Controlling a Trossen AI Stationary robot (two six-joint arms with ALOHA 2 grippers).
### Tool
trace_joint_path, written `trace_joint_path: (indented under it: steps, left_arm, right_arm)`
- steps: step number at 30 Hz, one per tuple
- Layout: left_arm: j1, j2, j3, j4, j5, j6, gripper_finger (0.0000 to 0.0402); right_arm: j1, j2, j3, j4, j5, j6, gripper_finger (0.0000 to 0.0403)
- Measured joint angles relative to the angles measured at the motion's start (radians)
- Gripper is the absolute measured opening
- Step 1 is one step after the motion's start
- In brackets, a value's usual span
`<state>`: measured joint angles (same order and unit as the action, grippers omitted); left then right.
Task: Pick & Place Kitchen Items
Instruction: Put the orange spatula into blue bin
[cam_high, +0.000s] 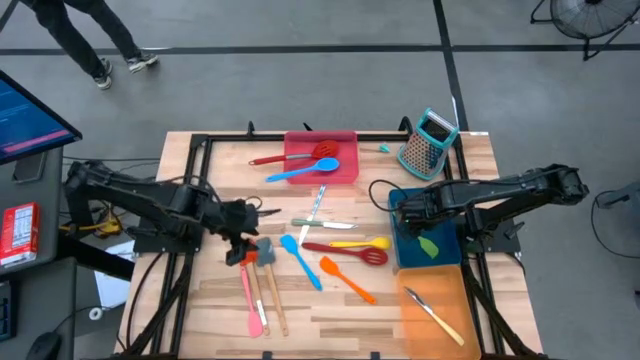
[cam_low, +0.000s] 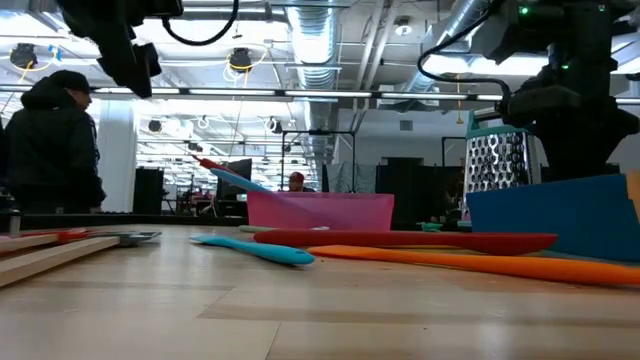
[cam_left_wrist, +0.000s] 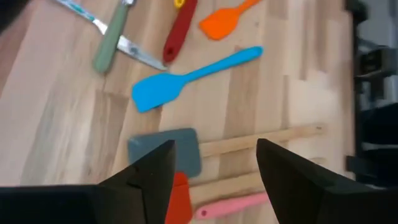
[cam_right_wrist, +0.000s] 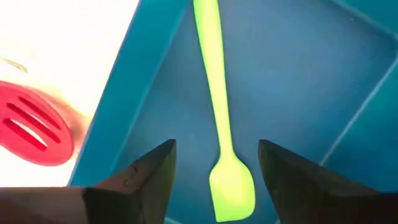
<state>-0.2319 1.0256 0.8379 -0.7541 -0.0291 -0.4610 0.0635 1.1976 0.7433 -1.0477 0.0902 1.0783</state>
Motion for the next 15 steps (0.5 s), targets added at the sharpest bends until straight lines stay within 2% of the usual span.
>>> trace_joint_path:
  steps: [4,9,12,15]
  left_arm:
    - [-0.022,0.071,0.0,0.002,-0.034,-0.018,0.0211]
    - [-0.052,0.154,0.0,0.002,0.014,0.012,0.0215]
    - [-0.098,0.19,0.0,0.002,0.03,0.021,0.0215]
    - [-0.165,0.218,0.0,0.006,0.03,0.095,0.0212]
  right_arm:
    - [0.0,0.0,0.0,0.012,-0.004,0.003,0.0217]
    - [0.001,0.0,0.0,0.011,-0.042,-0.002,0.0212]
    - [0.001,0.0,0.0,0.012,-0.064,-0.014,0.0212]
    - [0.001,0.0,0.0,0.015,-0.064,-0.015,0.0213]
